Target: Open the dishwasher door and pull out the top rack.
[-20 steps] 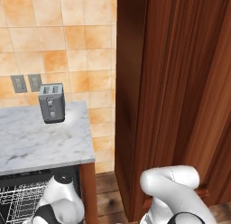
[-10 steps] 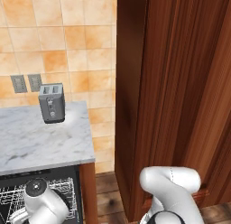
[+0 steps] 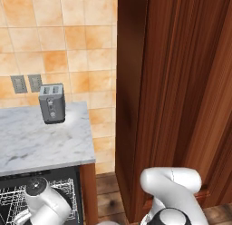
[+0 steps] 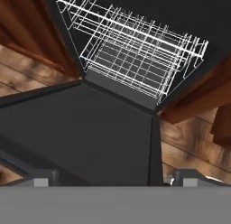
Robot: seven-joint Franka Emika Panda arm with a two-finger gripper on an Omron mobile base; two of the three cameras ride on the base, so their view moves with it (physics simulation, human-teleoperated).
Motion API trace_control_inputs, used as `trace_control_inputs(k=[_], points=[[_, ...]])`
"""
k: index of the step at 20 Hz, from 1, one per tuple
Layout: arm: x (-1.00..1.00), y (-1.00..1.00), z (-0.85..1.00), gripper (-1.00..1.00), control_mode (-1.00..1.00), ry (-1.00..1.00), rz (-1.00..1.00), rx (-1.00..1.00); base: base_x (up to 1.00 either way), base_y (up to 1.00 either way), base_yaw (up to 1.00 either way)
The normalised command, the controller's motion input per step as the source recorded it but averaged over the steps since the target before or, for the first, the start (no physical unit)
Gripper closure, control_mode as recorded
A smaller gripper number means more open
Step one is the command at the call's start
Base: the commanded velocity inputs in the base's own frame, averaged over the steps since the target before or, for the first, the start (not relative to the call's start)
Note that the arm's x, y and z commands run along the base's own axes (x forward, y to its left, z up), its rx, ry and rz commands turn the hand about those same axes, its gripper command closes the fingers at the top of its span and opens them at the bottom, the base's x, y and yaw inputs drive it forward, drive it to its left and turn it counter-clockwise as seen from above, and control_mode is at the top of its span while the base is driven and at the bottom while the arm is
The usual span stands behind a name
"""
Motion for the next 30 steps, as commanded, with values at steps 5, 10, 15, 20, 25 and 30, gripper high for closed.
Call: trace_control_inputs(k=[5, 10, 15, 20, 25, 30], points=[[0.46, -0.08, -0.48, -1.0, -1.0, 0.2, 0.02, -0.1, 0.0, 0.0, 0.0], [0.34, 0.0, -0.56, -1.0, -1.0, 0.01, 0.17, -0.32, 0.0, 0.0, 0.0], [0.24, -0.04, -0.22, -1.0, -1.0, 0.0, 0.31, -0.28, 0.0, 0.0, 0.0], [0.08, -0.16, -0.05, -1.0, -1.0, 0.0, 0.42, -0.19, 0.0, 0.0, 0.0], [0.0, -0.18, -0.33, -1.0, -1.0, 0.0, 0.6, -0.17, 0.0, 0.0, 0.0], [0.16, -0.21, -0.1, -1.0, -1.0, 0.0, 0.56, -0.16, 0.0, 0.0, 0.0]])
